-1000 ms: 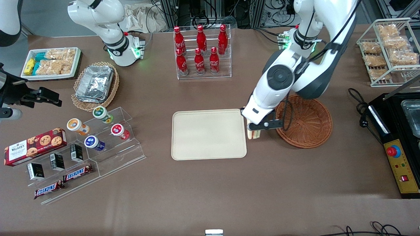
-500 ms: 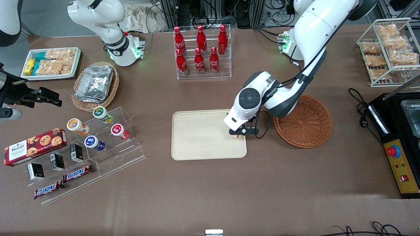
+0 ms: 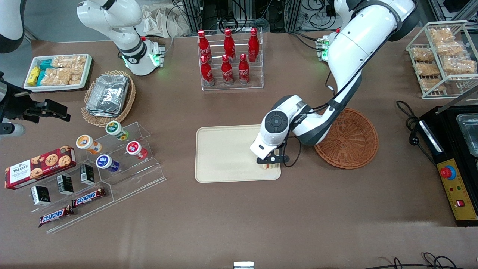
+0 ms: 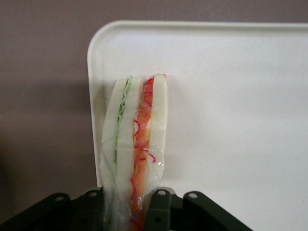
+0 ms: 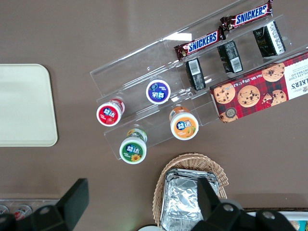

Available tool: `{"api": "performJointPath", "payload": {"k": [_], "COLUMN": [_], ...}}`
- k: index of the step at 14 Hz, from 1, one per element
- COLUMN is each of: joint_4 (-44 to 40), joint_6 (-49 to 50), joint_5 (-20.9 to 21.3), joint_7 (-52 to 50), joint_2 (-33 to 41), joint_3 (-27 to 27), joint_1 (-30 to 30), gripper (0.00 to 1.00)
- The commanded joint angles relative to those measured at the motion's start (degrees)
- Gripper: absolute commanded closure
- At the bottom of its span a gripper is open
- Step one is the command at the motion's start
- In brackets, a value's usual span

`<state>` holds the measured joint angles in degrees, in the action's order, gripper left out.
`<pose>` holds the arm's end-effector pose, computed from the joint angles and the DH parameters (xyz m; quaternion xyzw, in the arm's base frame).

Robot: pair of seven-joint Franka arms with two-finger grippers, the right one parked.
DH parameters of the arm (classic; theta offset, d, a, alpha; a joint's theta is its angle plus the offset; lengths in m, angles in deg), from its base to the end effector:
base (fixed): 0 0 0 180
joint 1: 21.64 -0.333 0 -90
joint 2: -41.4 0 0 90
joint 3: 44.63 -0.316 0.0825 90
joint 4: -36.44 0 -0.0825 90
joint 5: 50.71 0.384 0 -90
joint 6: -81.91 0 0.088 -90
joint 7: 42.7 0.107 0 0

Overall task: Place sandwich from basket to tray
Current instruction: 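Open the left gripper to release the sandwich onto the tray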

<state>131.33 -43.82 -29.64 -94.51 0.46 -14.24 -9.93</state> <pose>0.5357 -0.4112 0.2306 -0.9990 -0.0197 0.0395 0.0039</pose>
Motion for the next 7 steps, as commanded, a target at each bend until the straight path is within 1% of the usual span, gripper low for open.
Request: {"api": "performJointPath", "payload": {"k": [1, 5, 7], "joint_4": [-1.8, -2.7, -5.7], "joint_6": [0.6, 2.6, 9.1], "joint_5": [2.9, 3.3, 3.2], "joint_7": [-1.6, -1.7, -1.7], "joint_2": [-0.6, 2.4, 4.9], "joint_3": [-0.1, -0.1, -0.1], "joint_1": [0.6, 0.2, 0.2], "gripper": [0.0, 0.0, 0.0]}}
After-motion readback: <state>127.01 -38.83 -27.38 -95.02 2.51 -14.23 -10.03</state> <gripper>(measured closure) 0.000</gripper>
